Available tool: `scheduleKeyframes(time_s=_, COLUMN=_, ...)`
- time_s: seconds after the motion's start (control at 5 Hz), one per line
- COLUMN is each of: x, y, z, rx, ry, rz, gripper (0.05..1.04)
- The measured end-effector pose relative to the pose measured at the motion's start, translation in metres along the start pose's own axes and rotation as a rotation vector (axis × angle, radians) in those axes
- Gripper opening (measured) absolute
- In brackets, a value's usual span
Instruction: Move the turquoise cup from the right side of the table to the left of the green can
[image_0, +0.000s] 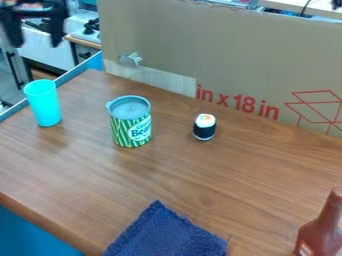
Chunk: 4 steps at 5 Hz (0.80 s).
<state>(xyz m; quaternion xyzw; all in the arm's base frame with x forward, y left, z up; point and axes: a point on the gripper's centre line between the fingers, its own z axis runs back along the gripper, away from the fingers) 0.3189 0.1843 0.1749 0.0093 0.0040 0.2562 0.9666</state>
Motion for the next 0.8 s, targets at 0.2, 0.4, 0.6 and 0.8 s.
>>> scheduleKeyframes(time_s=0.2, x=-0.029, y=-0.047, z=-0.003, rx=0.042, ry=0.020, rz=-0.193, gripper=1.001)
scheduleKeyframes(time_s=0.4, x=-0.063, y=-0.085, z=-0.005, rx=0.089, ry=0.018, rz=-0.398, gripper=1.001)
scheduleKeyframes(time_s=0.6, x=-0.095, y=-0.120, z=-0.010, rx=0.099, ry=0.019, rz=-0.507, gripper=1.001)
scheduleKeyframes(time_s=0.8, x=-0.122, y=-0.162, z=-0.011, rx=0.078, ry=0.040, rz=-0.567, gripper=1.001)
